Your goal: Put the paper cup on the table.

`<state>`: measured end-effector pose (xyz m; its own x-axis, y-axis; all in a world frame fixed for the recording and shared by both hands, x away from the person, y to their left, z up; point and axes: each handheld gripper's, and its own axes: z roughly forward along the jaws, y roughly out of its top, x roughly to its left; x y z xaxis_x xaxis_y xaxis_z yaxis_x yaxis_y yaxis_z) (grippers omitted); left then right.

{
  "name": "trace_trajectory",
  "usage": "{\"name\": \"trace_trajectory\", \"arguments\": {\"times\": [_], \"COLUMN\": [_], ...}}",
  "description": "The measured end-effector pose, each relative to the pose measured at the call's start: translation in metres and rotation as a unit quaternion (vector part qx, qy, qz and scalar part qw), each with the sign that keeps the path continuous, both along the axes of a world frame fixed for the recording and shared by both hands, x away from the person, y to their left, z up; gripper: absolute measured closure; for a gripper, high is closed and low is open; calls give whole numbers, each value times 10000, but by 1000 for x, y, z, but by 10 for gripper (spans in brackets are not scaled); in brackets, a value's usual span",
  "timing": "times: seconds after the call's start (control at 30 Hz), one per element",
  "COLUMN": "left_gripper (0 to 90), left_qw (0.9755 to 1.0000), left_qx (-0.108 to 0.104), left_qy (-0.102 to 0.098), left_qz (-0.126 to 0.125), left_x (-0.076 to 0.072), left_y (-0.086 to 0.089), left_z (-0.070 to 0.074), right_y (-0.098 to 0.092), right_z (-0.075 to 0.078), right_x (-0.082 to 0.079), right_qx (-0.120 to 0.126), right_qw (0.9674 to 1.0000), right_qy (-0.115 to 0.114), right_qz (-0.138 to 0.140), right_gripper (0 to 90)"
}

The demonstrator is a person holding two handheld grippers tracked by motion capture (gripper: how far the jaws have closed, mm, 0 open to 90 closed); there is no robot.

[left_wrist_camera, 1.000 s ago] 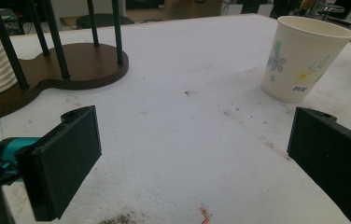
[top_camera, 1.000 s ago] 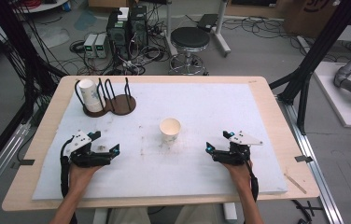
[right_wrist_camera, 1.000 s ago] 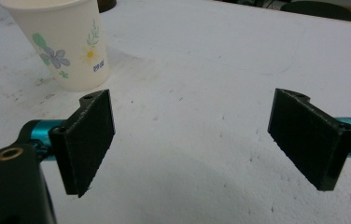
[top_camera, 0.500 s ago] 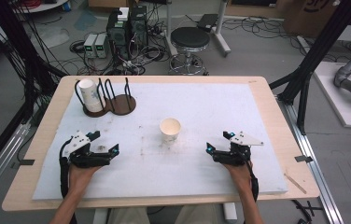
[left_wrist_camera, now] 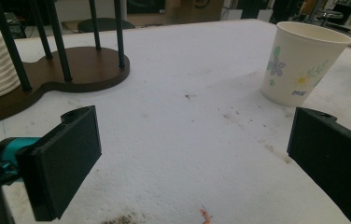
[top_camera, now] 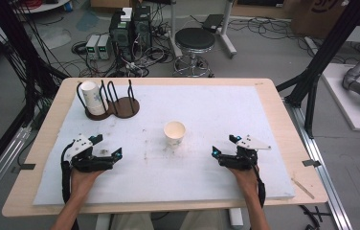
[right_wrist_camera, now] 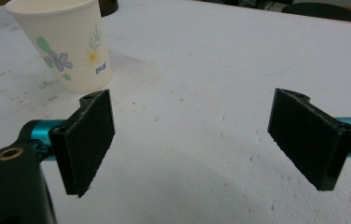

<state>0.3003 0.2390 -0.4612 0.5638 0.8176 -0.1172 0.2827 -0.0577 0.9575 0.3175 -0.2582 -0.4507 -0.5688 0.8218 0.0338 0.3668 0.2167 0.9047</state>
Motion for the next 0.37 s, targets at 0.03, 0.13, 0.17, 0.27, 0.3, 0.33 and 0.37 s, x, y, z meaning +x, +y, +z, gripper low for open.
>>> {"name": "trace_trajectory", "arguments": {"times": [0.03, 0.13, 0.17, 0.27, 0.3, 0.33, 0.37], "left_gripper": [28, 27, 27, 27, 27, 27, 27], "left_qw": [10000, 10000, 10000, 10000, 10000, 10000, 10000], "left_qx": [1, 15, 20, 27, 25, 22, 16], "left_qy": [0, 3, 6, 30, 25, 24, 23], "left_qz": [0, 13, 25, 47, 46, 47, 39], "left_x": [0, 0, 0, 0, 0, 0, 0], "left_y": [0, 0, -1, -1, -1, -1, -1], "left_z": [0, 0, 0, 0, 0, 0, 0], "right_y": [0, 1, 1, 0, -1, -1, -1], "right_z": [0, 0, 0, 0, 0, 0, 0], "right_x": [0, 0, -1, -2, -3, -3, -3], "right_qx": [1, -26, -14, 17, 38, 44, 38], "right_qw": [10000, 10000, 10000, 9999, 9999, 9999, 9998], "right_qy": [-7, -26, -56, -101, -97, -143, -165], "right_qz": [-3, 32, 36, -20, -28, -45, -49], "right_gripper": [151, 151, 151, 151, 151, 151, 151]}}
